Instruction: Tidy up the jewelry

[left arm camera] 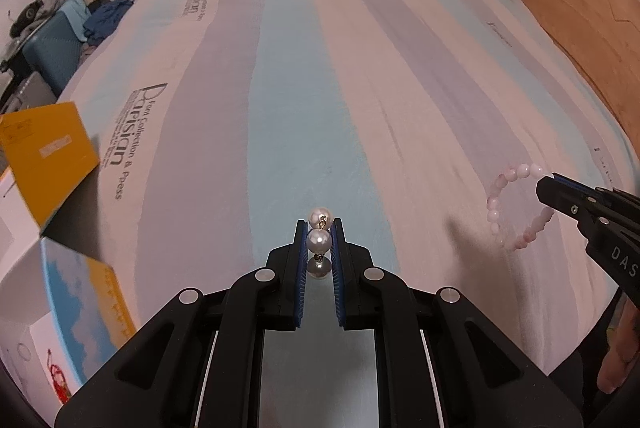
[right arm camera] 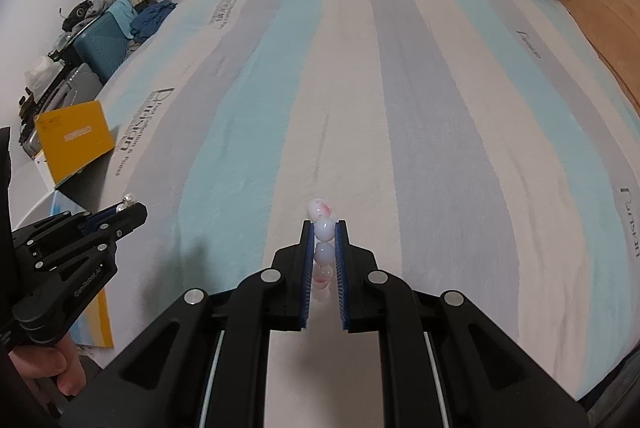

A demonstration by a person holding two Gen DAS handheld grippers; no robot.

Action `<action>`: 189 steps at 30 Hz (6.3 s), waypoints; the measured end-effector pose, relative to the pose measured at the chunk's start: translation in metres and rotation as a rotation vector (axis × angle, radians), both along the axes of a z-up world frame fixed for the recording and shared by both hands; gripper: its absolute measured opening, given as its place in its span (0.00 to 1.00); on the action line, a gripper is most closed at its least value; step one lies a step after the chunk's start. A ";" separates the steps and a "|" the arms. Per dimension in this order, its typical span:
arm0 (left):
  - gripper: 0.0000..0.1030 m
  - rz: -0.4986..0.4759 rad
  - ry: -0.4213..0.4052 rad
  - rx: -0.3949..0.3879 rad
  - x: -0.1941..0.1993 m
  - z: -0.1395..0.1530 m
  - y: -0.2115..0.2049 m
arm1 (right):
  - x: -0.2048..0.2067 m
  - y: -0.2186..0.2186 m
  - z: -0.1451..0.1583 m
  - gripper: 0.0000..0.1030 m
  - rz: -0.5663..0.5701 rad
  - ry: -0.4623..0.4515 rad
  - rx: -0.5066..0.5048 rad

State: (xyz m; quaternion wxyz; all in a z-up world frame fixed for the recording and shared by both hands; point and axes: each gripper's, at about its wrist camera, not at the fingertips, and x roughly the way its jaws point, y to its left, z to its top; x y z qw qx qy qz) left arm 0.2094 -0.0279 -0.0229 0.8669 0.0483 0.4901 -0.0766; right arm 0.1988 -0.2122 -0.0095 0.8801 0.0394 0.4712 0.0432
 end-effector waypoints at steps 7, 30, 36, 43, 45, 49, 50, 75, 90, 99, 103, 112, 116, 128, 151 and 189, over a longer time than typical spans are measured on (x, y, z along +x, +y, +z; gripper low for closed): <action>0.10 0.038 -0.010 0.003 -0.020 0.016 0.022 | -0.016 0.021 0.013 0.09 0.030 -0.021 0.015; 0.10 0.247 -0.079 -0.004 -0.086 0.069 0.169 | -0.034 0.183 0.052 0.09 0.256 -0.095 0.023; 0.10 0.310 -0.091 0.005 -0.107 0.077 0.212 | -0.043 0.233 0.059 0.09 0.326 -0.105 0.032; 0.10 0.384 -0.092 0.011 -0.133 0.080 0.259 | -0.055 0.287 0.062 0.09 0.401 -0.109 0.035; 0.10 0.403 -0.090 0.011 -0.139 0.080 0.272 | -0.061 0.300 0.062 0.09 0.421 -0.110 0.037; 0.10 0.436 -0.088 0.011 -0.153 0.080 0.293 | -0.069 0.326 0.061 0.09 0.457 -0.110 0.038; 0.10 0.444 -0.087 0.012 -0.156 0.079 0.298 | -0.071 0.333 0.060 0.09 0.468 -0.110 0.037; 0.10 0.572 0.054 -0.003 -0.200 0.020 0.396 | -0.097 0.432 -0.011 0.09 0.591 0.031 -0.024; 0.10 0.556 0.237 -0.016 -0.190 -0.047 0.410 | -0.091 0.439 -0.060 0.09 0.580 0.134 -0.081; 0.10 0.558 0.269 -0.015 -0.184 -0.059 0.412 | -0.089 0.439 -0.071 0.10 0.576 0.158 -0.083; 0.11 0.559 0.269 -0.010 -0.181 -0.058 0.412 | -0.089 0.440 -0.073 0.12 0.576 0.166 -0.079; 0.33 0.571 0.218 -0.001 -0.188 -0.051 0.408 | -0.094 0.435 -0.065 0.25 0.573 0.146 -0.063; 0.43 0.573 0.197 -0.002 -0.191 -0.042 0.404 | -0.099 0.431 -0.056 0.41 0.570 0.117 -0.046; 0.77 0.592 0.017 0.007 -0.217 0.015 0.383 | -0.120 0.404 -0.006 0.76 0.542 -0.003 -0.004; 0.94 0.638 -0.240 0.040 -0.321 0.061 0.339 | -0.219 0.337 0.018 0.93 0.441 -0.190 0.016; 0.94 0.627 -0.204 0.043 -0.336 0.044 0.342 | -0.229 0.342 0.001 0.93 0.424 -0.185 -0.016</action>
